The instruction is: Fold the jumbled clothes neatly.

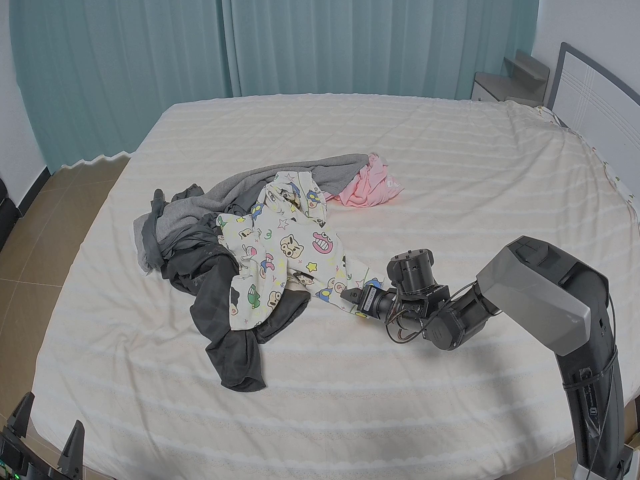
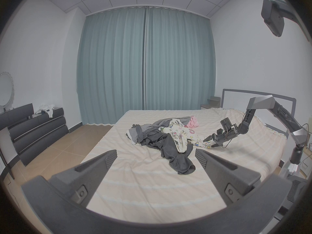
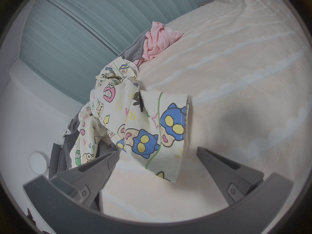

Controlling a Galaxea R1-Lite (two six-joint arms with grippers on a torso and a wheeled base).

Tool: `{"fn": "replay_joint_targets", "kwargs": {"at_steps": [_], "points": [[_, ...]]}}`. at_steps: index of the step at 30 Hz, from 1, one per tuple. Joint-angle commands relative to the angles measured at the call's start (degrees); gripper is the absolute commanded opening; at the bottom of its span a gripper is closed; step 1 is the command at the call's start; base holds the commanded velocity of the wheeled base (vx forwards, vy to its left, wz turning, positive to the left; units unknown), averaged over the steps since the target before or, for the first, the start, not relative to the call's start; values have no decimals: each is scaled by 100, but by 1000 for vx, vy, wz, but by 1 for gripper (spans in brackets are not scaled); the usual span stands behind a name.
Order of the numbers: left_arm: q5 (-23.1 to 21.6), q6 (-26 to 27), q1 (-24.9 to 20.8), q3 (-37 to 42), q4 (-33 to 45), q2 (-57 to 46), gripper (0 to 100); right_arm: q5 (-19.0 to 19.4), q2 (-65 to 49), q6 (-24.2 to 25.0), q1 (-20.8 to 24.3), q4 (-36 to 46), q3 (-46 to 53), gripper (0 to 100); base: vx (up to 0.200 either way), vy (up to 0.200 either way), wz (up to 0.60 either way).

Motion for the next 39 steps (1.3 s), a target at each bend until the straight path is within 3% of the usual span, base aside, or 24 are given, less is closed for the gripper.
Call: {"fn": "replay_joint_targets", "kwargs": {"at_steps": [1, 6, 10, 11, 21, 26, 30, 33, 39], "points": [[-2, -1, 0, 92, -3, -93, 100, 5, 77, -10, 26, 10, -228, 100, 0, 0, 0], [-2, -1, 0, 92, -3, -93, 100, -31, 507, 7, 88, 46, -931, 100, 0, 0, 0], [-2, -1, 0, 92, -3, -93, 100, -277, 753, -1, 176, 72, -1274, 100, 0, 0, 0], [-2, -1, 0, 92, -3, -93, 100, -277, 753, -1, 185, 72, -1274, 0, 0, 0, 0], [-2, -1, 0, 92, -3, -93, 100, -567, 525, 16, 211, 98, -1160, 0, 0, 0, 0], [-2, -1, 0, 92, -3, -93, 100, -505, -319, 333, 185, -60, -184, 0, 0, 0, 0], [-2, -1, 0, 92, -3, -93, 100, -532, -1101, 561, 211, -1229, 1046, 0, 0, 0, 0], [-2, -1, 0, 92, -3, -93, 100, -347, -1628, 552, 211, -2143, 2083, 0, 0, 0, 0], [-2, -1, 0, 92, -3, -93, 100, 22, -2692, 526, 299, -3154, 3744, 0, 0, 0, 0]]}}
